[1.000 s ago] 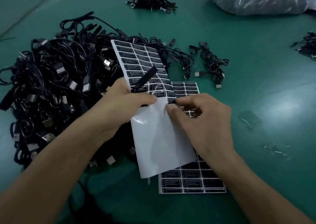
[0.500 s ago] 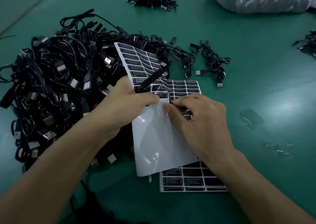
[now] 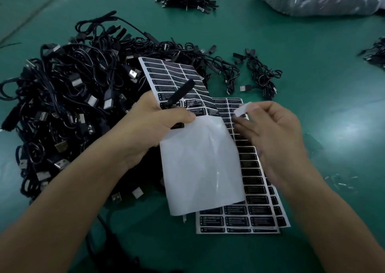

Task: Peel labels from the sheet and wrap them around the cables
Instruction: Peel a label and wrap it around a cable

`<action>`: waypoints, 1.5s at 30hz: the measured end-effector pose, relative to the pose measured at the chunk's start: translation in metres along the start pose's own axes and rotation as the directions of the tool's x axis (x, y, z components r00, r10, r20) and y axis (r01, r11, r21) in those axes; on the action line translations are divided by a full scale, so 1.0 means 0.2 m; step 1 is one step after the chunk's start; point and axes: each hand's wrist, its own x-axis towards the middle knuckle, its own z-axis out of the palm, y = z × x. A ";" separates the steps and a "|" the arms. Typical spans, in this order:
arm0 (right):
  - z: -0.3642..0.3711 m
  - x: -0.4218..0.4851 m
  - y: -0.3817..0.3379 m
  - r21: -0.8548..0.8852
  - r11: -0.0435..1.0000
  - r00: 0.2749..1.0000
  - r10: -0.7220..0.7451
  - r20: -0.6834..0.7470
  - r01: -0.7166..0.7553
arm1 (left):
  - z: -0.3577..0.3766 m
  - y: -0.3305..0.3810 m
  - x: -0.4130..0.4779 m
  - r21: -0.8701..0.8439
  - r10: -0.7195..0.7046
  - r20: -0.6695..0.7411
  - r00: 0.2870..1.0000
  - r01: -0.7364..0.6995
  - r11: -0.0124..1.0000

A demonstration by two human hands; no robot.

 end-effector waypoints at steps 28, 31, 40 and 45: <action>-0.21 0.04 0.00 -0.599 0.791 0.954 0.075 0.290 0.120 | 0.02 -0.01 0.01 -0.153 0.012 -0.120 0.993 -0.031 0.988; -0.22 0.05 0.00 -0.625 0.764 0.949 0.050 0.310 0.164 | 0.02 -0.01 0.02 -0.133 0.050 -0.095 0.994 -0.063 0.989; -0.25 0.07 0.00 -0.636 0.750 0.964 -0.006 0.264 0.179 | 0.04 -0.04 0.01 0.093 0.147 -0.016 0.989 -0.145 0.985; -0.19 0.05 -0.06 -0.429 0.873 0.967 -0.158 0.201 0.231 | 0.04 -0.05 0.01 0.123 0.144 0.017 0.989 -0.145 0.982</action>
